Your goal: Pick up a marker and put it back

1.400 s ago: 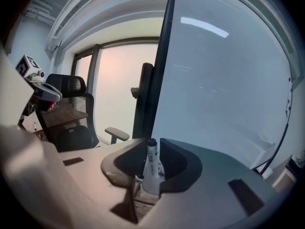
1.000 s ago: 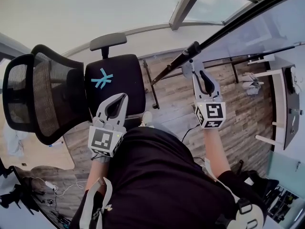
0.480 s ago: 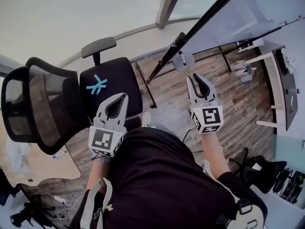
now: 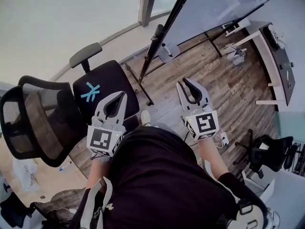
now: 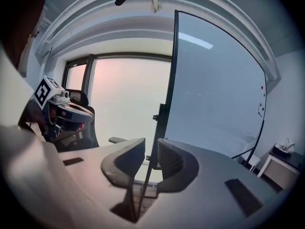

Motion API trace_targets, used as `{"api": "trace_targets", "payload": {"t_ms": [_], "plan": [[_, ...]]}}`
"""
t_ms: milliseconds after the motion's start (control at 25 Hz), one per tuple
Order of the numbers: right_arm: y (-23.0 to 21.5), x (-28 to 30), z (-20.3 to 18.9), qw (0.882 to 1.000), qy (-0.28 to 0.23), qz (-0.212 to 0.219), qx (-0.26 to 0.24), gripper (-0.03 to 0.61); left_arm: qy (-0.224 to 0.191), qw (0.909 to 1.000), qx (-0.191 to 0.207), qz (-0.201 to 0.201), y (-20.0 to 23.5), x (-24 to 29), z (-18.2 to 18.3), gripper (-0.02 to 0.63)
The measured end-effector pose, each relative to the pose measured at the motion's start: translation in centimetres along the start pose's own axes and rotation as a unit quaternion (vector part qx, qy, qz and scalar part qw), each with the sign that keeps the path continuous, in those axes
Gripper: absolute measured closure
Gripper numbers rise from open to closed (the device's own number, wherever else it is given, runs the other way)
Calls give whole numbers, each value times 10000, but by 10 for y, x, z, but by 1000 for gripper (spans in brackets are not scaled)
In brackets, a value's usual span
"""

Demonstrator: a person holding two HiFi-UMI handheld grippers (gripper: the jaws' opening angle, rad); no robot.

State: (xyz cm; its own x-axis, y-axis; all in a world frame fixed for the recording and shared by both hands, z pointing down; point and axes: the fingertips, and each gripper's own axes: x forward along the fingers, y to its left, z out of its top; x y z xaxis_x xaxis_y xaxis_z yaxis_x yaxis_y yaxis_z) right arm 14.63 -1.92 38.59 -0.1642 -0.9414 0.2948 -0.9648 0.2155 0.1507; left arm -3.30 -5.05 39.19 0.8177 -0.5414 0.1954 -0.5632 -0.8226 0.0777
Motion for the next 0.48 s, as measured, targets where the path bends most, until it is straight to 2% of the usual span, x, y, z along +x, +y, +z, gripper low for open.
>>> {"api": "trace_targets", "payload": {"t_ms": [480], "plan": [[10,-48,-17,9988,83,-346,341,491,-31,9971,178,-743,-36,27,10,604]]}}
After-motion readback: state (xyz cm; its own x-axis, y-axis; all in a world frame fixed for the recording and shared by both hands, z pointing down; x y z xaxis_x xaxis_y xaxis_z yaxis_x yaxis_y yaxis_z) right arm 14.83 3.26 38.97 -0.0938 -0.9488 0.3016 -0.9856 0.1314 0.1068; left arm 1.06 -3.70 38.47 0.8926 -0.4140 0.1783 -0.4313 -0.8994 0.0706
